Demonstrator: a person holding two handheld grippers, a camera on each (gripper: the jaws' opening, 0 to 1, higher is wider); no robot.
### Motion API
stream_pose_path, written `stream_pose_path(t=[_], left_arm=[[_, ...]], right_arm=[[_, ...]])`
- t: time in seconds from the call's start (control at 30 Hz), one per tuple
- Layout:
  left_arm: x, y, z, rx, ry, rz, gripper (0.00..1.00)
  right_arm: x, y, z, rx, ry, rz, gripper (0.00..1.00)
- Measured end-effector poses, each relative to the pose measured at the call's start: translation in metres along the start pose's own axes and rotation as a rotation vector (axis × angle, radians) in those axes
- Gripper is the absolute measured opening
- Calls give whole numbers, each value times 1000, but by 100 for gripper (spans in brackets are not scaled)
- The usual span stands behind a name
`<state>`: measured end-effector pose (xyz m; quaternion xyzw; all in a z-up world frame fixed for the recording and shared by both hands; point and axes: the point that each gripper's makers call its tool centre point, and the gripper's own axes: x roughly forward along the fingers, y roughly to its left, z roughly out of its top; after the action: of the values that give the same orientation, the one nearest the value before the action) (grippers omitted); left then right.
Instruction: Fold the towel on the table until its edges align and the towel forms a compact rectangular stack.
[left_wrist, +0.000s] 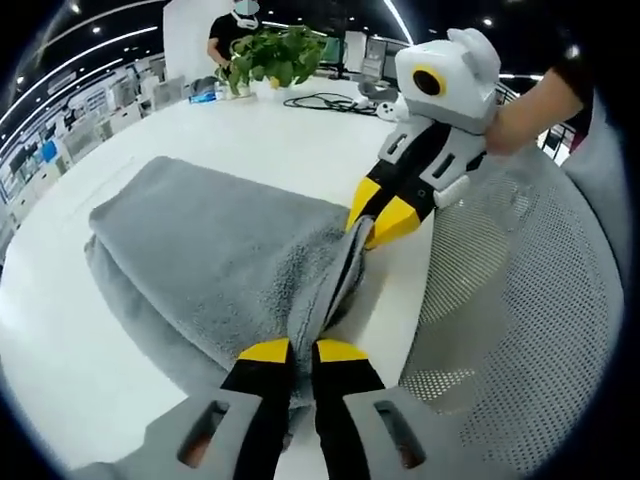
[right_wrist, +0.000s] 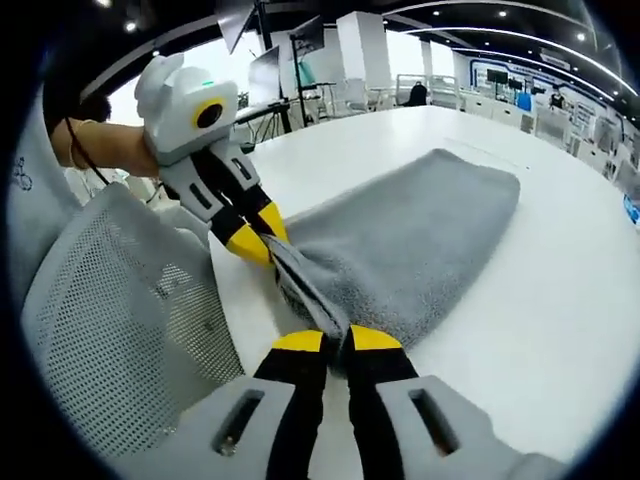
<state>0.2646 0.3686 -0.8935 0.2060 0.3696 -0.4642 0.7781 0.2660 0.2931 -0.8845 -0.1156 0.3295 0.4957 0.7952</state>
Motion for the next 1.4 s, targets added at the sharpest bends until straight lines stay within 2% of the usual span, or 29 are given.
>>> stream_pose_path(t=[0.03,0.07,0.33,0.57,0.87,1.0,1.2,1.27,1.4], left_arm=[[-3,-2,1,-4,-4,-5,7],[-5,-3,2,-6,-9,-6,7],[-19,-7,8,-12,-32,-3,7],[-40,-2,20,34,-74,83,7],[-64,-1,35,48,-113,104,7],[-76,0,46,51,-150,141,7],[-85,-11,49,35,-172,143,7],[-88,-15,49,29,-184,147,7],[-91,-30,44,31,-172,123,7]], right_arm=[[-3,1,2,46,-13,4,5],[-4,2,3,54,-18,8,5],[-16,12,16,43,-37,35,5],[-25,21,30,15,-34,88,5],[-43,27,56,50,-82,125,5],[-52,31,65,52,-96,137,5],[-63,37,71,85,-120,154,5],[-66,42,69,105,-123,166,5],[-69,54,60,114,-105,190,5]])
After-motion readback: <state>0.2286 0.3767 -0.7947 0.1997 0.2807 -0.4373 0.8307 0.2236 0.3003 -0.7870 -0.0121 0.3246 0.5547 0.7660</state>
